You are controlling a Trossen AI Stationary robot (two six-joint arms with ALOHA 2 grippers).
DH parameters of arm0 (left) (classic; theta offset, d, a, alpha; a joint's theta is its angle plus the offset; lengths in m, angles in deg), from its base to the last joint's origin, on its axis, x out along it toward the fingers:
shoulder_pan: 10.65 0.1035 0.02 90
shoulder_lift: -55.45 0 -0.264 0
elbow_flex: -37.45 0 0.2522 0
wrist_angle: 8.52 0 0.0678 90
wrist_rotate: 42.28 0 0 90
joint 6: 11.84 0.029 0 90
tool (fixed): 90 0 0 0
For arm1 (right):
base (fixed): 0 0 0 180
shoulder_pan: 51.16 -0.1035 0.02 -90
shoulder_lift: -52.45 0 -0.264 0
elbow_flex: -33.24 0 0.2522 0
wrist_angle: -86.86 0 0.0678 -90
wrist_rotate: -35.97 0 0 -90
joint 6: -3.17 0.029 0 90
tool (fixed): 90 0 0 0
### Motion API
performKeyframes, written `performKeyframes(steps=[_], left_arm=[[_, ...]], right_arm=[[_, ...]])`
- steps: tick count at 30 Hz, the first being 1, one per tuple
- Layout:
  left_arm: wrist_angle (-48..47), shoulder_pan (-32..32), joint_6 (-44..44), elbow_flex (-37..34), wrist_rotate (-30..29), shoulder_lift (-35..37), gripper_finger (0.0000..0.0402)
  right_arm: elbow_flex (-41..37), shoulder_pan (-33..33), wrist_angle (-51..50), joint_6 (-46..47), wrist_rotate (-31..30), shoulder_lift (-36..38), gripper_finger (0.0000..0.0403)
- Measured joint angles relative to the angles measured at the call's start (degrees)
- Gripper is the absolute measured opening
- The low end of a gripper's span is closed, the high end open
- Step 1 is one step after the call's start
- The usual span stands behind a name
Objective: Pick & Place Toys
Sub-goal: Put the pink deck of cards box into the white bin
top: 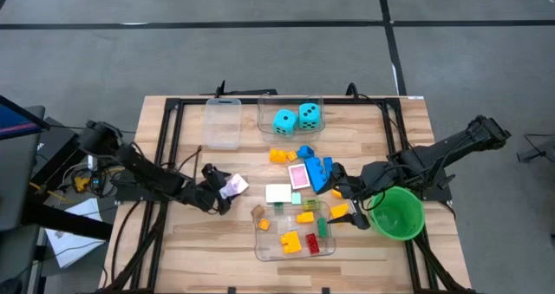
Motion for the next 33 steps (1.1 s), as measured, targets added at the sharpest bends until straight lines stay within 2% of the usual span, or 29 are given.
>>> performKeyframes(steps=[6, 11, 15, 21, 28, 33], left_arm=[[3.9, 0.1, -2.6, 0.0, 0.7, -6.9, 0.0396], [5.4, 0.0, -4.2, 0.1, 1.0, -9.9, 0.0397], [5.2, 0.0, -4.2, 0.1, 1.1, -9.9, 0.0378], [5.0, 0.0, -4.0, 0.2, 1.6, -9.6, 0.0306], [5.8, 0.0, -4.0, 0.1, 1.6, -8.8, 0.0304], [6.9, 0.2, -3.8, -0.1, 1.6, -5.0, 0.0306]], right_arm=[[0.0, 0.0, 0.0, 0.0, 0.0, 0.0, 0.0397], [0.0, 0.0, 0.0, 0.0, 0.0, 0.0, 0.0397], [0.0, 0.0, 0.0, 0.0, 0.0, 0.0, 0.0397], [0.0, 0.0, 0.0, 0.0, 0.0, 0.0, 0.0397], [0.0, 0.0, 0.0, 0.0, 0.0, 0.0, 0.0397], [0.0, 0.0, 0.0, 0.0, 0.0, 0.0, 0.0397]])
